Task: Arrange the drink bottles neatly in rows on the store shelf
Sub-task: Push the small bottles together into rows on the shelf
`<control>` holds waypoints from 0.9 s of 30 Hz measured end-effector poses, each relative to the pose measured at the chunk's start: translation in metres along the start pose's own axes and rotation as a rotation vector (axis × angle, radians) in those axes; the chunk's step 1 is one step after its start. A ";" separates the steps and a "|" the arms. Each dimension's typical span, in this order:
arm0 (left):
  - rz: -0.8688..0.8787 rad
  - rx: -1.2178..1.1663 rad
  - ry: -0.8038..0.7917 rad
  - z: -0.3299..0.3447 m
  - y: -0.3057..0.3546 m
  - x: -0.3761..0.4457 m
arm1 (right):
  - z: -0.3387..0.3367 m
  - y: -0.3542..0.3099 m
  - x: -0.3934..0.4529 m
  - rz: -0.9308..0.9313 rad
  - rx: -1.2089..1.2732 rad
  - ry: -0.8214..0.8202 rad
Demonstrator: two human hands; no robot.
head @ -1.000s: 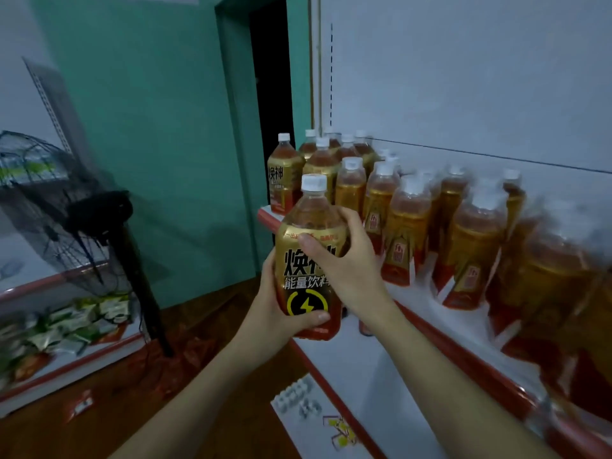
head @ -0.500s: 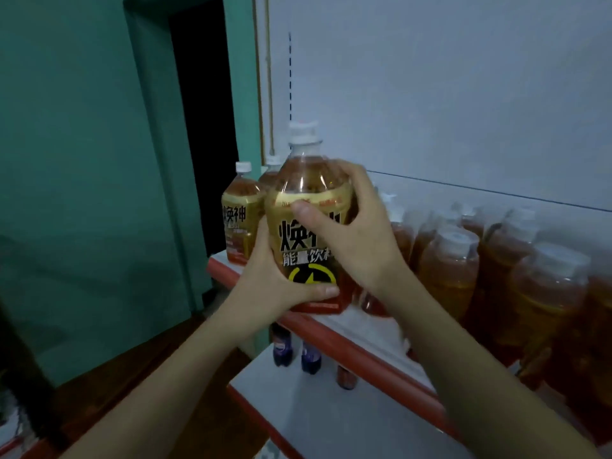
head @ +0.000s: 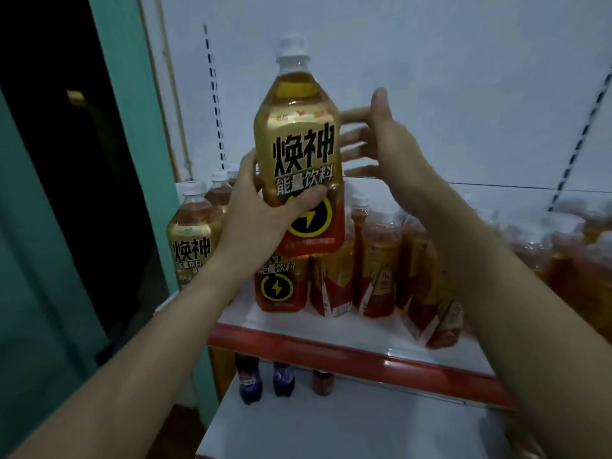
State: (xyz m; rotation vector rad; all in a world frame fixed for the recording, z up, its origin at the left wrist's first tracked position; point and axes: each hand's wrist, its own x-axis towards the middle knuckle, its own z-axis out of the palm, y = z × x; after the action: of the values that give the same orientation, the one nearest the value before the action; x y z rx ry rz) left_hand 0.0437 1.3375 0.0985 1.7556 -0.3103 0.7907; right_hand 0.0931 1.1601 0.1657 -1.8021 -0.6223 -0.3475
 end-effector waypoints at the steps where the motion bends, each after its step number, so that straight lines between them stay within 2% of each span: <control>1: -0.014 -0.024 0.005 0.000 -0.006 -0.006 | 0.000 0.014 -0.001 0.034 -0.126 0.010; 5: -0.030 -0.081 0.015 0.003 -0.020 -0.028 | 0.015 0.055 -0.014 0.090 -0.561 -0.201; 9: -0.036 -0.076 -0.044 0.004 -0.036 -0.049 | 0.028 0.066 -0.016 -0.101 -1.158 -0.254; 10: -0.039 -0.070 -0.052 0.006 -0.040 -0.054 | 0.030 0.068 -0.016 -0.138 -1.229 -0.240; 15: -0.085 -0.067 -0.031 0.028 -0.056 -0.080 | 0.022 0.085 -0.016 -0.248 -1.218 -0.170; 19: -0.156 -0.068 0.018 0.045 -0.063 -0.087 | 0.011 0.092 -0.009 -0.228 -1.168 -0.189; 27: -0.242 -0.019 0.012 0.063 -0.074 -0.099 | -0.016 0.099 -0.008 -0.211 -1.180 -0.217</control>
State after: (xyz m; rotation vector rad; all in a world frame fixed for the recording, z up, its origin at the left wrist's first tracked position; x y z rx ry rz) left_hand 0.0354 1.2862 -0.0298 1.7305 -0.0937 0.6214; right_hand 0.1449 1.1219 0.0884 -2.9296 -0.8451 -0.7732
